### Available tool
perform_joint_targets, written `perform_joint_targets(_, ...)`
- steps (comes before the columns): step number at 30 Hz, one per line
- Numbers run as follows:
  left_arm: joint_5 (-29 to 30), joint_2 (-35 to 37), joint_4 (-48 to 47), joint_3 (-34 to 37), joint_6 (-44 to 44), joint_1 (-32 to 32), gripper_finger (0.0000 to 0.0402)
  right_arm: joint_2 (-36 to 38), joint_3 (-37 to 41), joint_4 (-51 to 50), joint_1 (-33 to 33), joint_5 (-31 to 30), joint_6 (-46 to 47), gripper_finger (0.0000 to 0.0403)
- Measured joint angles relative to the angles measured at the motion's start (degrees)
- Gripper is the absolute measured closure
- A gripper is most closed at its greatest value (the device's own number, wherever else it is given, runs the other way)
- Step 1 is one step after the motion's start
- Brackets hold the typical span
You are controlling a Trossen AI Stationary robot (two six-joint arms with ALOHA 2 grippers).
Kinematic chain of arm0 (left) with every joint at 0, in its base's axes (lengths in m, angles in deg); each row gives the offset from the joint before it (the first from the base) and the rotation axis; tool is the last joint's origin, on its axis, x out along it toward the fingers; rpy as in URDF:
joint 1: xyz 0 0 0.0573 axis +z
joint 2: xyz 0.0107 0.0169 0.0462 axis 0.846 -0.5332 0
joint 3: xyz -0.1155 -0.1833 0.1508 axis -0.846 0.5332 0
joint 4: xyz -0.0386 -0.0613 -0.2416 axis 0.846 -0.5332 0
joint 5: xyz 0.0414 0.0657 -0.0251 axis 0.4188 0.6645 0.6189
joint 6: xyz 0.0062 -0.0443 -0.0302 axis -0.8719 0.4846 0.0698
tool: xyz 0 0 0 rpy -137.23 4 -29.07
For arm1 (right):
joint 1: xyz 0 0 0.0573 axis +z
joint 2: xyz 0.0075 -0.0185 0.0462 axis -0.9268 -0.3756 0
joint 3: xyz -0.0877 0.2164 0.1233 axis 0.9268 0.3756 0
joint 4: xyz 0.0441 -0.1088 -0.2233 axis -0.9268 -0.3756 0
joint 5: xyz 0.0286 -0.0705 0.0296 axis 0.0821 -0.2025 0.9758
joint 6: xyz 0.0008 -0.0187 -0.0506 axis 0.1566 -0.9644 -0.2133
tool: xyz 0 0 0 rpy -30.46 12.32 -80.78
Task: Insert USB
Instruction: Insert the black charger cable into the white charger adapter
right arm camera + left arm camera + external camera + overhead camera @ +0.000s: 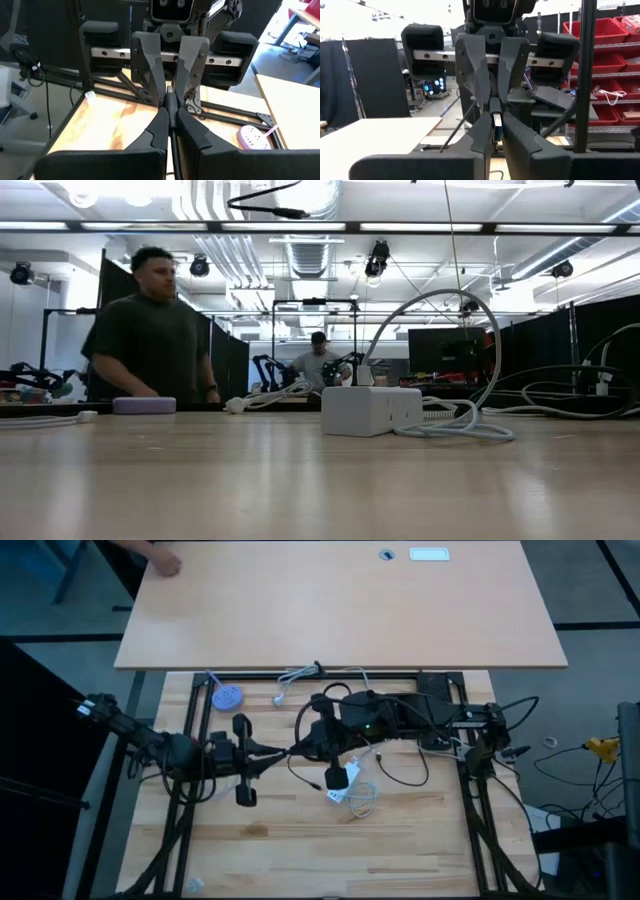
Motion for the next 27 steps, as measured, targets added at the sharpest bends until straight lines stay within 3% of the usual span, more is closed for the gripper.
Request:
perform_joint_targets(10,0.1,0.4,-7.8,0.0,6.1,-0.1,0.0273,0.1,0.0,-4.5,0.2,-0.5,1.4,0.0402)
perform_joint_targets(20,1.6,0.2,-31.1,1.0,29.8,-0.1,0.0188,-0.8,1.7,-19.4,0.5,-3.7,-1.2,0.0403)
perform_joint_targets(27,1.7,0.2,-39.6,4.7,44.0,-0.1,0.0174,-5.8,1.9,-27.9,1.9,-5.0,-6.5,0.0403)
